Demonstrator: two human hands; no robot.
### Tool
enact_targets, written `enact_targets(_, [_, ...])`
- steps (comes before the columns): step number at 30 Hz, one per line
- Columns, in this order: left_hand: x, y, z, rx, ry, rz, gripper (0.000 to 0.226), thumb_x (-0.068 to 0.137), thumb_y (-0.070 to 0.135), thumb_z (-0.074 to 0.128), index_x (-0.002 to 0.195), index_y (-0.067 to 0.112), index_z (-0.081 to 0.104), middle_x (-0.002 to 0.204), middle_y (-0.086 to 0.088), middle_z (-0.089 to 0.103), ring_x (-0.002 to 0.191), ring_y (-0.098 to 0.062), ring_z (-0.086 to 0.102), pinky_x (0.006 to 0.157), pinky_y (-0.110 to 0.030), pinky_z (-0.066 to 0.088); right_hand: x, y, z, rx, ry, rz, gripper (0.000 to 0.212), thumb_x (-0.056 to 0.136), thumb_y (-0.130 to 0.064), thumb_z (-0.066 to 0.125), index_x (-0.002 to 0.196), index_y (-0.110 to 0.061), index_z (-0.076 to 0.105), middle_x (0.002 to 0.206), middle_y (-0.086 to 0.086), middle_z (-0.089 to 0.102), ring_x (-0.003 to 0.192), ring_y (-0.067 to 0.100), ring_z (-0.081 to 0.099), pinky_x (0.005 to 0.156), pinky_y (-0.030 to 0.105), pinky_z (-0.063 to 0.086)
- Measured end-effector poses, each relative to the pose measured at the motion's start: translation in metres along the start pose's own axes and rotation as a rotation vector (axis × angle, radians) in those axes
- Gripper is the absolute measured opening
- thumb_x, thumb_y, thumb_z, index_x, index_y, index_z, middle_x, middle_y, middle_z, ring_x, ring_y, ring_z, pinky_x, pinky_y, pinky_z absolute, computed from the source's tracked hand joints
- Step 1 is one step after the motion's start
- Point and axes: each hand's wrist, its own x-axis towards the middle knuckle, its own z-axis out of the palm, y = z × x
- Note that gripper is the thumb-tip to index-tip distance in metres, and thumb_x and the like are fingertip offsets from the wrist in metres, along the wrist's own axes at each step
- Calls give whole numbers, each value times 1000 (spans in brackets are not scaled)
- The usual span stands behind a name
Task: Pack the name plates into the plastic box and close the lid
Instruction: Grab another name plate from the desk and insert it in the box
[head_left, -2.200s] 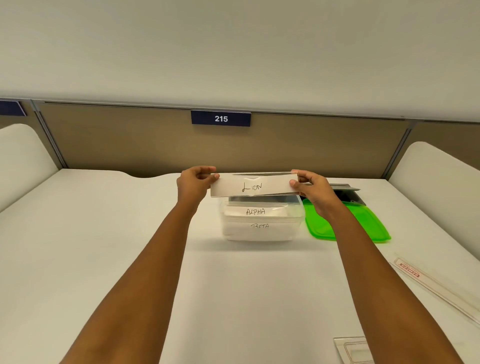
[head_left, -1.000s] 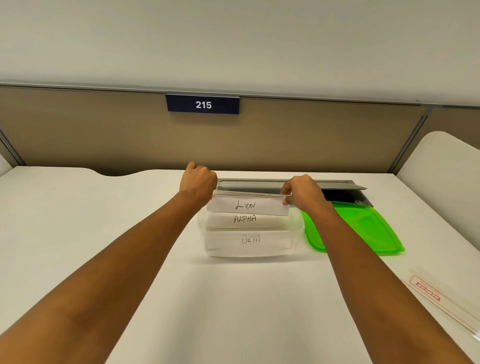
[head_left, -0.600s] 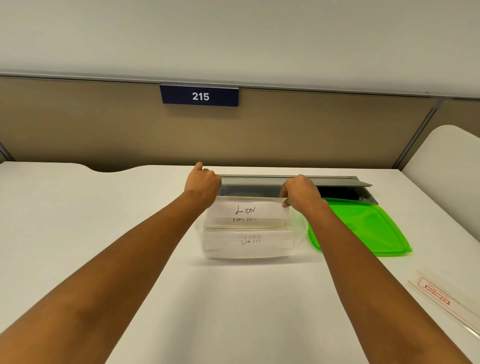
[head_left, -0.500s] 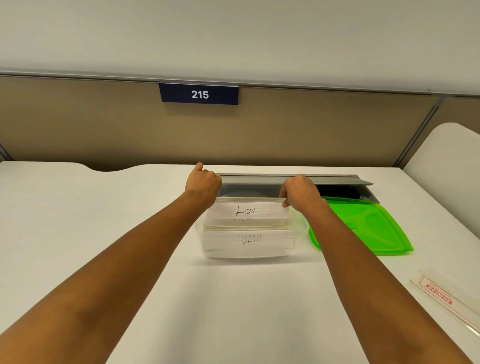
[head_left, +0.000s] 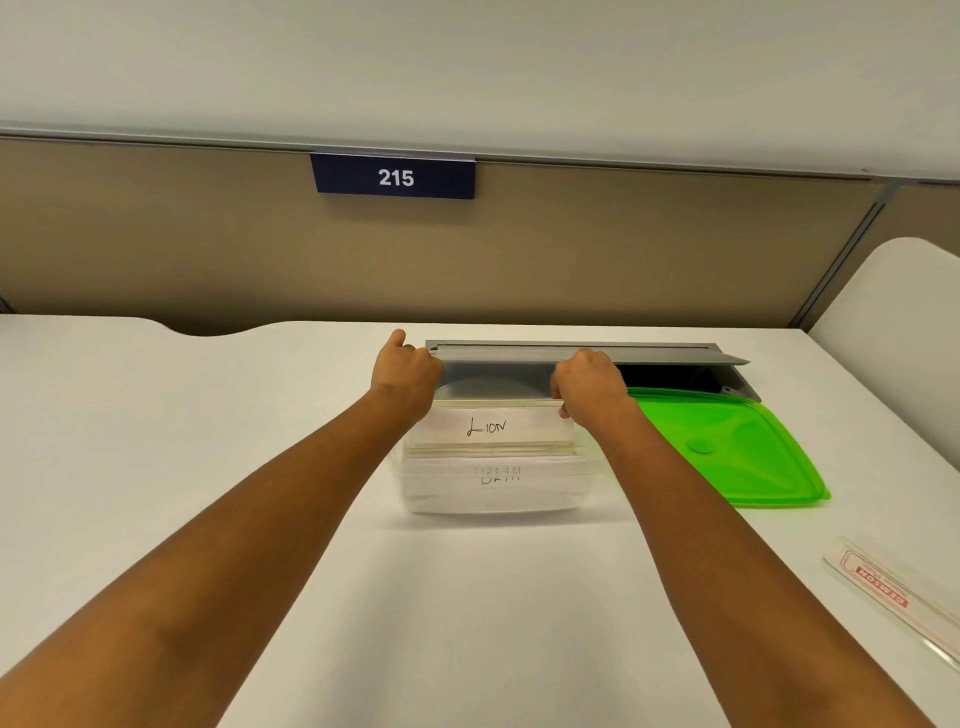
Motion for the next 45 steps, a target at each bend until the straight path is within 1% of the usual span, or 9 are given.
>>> enact_targets(11, [-5,5,-1,1,6,-34,25,95,17,53,117,10,60,117,-7,67,113,-23,60,113,-35,24,-5,0,4,-100,21,-62,29,94,-18,54,122,-11,61,124,13,63,120,27,53,102,33,40])
enact_targets(14, [-8,7,-3,-47,47,-67,24,93,14,53,115,10,61,115,-8,67,111,-23,61,111,-35,27,-7,0,6,-76,51,-57,29,93,-12,54,120,-11,62,120,13,64,117,28,54,100,34,41])
enact_targets(17, [-11,10,-6,-109,105,-66,22,92,5,51,111,7,62,109,-8,69,101,-24,65,106,-34,30,-9,-1,7,-34,71,-54,29,92,-7,54,119,-10,63,119,13,65,115,29,57,98,34,44])
enact_targets(19, [-13,12,-6,-127,117,-59,22,92,3,49,110,7,62,106,-9,69,97,-24,66,106,-33,30,-9,-1,8,-15,80,-54,30,92,-4,52,119,-11,63,119,13,65,114,29,58,98,34,44])
enact_targets(26, [-19,15,-1,-143,135,-73,22,93,1,46,106,7,63,103,-9,71,96,-25,66,104,-33,32,-12,-2,8,33,105,-42,33,93,-1,49,122,-10,62,120,15,64,116,31,56,98,34,43])
enact_targets(31, [-23,17,3,-235,160,-98,25,96,7,46,114,5,62,110,-12,69,100,-26,65,100,-32,38,-18,-3,8,98,103,-21,32,93,-6,50,124,-10,59,121,16,62,115,33,56,95,37,46])
enact_targets(35, [-32,14,0,-306,179,-115,28,96,5,44,115,5,63,111,-13,68,102,-28,64,93,-31,46,-28,-1,5,183,117,-5,32,93,-6,47,123,-8,59,123,15,60,112,36,58,92,39,48])
enact_targets(41, [-58,8,-7,-398,220,-150,32,100,15,39,125,10,58,116,-11,67,105,-28,63,88,-33,48,-56,5,-7,233,83,-4,33,100,-20,40,125,-6,56,129,16,57,117,35,55,93,39,46])
enact_targets(45, [-83,8,-9,-426,201,-169,33,102,22,36,118,8,61,115,-11,68,103,-30,64,85,-34,48,-81,4,-12,238,78,5,32,100,-19,36,123,-7,56,127,16,58,116,34,55,91,39,47])
